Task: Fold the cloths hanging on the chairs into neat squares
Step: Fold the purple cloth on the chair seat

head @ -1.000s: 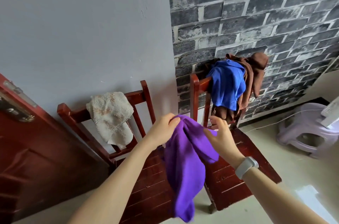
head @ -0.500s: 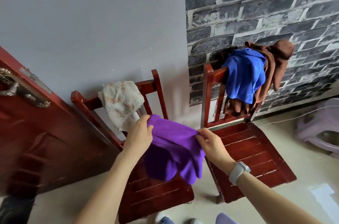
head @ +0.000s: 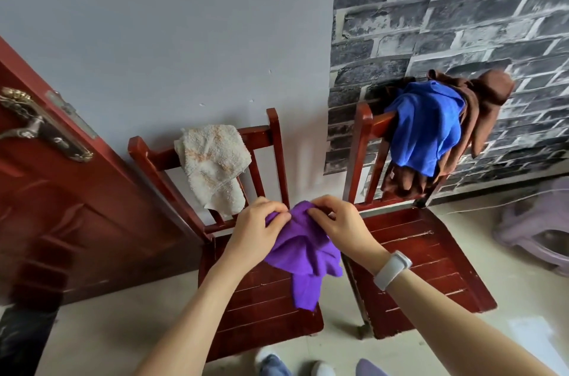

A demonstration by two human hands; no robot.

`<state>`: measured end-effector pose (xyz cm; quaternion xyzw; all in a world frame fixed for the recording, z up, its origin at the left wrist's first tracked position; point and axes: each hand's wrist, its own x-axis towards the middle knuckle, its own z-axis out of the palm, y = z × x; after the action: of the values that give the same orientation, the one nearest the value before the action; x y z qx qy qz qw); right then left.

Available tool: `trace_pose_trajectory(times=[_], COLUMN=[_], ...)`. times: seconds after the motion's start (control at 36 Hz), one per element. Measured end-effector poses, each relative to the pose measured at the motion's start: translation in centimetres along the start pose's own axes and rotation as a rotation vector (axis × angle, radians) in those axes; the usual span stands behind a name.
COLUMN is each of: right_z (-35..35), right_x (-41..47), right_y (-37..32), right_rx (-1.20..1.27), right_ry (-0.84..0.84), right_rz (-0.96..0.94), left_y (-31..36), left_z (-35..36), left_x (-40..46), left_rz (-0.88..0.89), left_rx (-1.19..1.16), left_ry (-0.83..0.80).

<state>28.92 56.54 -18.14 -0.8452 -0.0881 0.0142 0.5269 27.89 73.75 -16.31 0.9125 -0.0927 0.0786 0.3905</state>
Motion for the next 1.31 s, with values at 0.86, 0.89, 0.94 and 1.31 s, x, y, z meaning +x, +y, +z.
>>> trace_pose_trajectory(times=[0.86,0.89,0.94,1.31], right_z=[4.0,3.9,4.0,3.7], right_x=[3.0,3.1,3.3,3.2], right_y=[5.1,5.0,4.9,4.8], right_rx=[0.596,0.588,0.637,0.788], right_ry=[-0.168,-0.180,-0.156,-0.097], right_rz=[0.683,0.661,0.643,0.634], left_y=[0.1,-0.1,-0.6,-4.5], left_z=[-6.7,-6.8,-7.1,-6.9], left_x=[0.4,0.4,0.3,-1.4], left_rz=[0.041,0.036,0.023,-0.091], left_rx=[-0.133,-0.128,-0.106,0.028], left_ry=[0.180,0.190,0.208,0.244])
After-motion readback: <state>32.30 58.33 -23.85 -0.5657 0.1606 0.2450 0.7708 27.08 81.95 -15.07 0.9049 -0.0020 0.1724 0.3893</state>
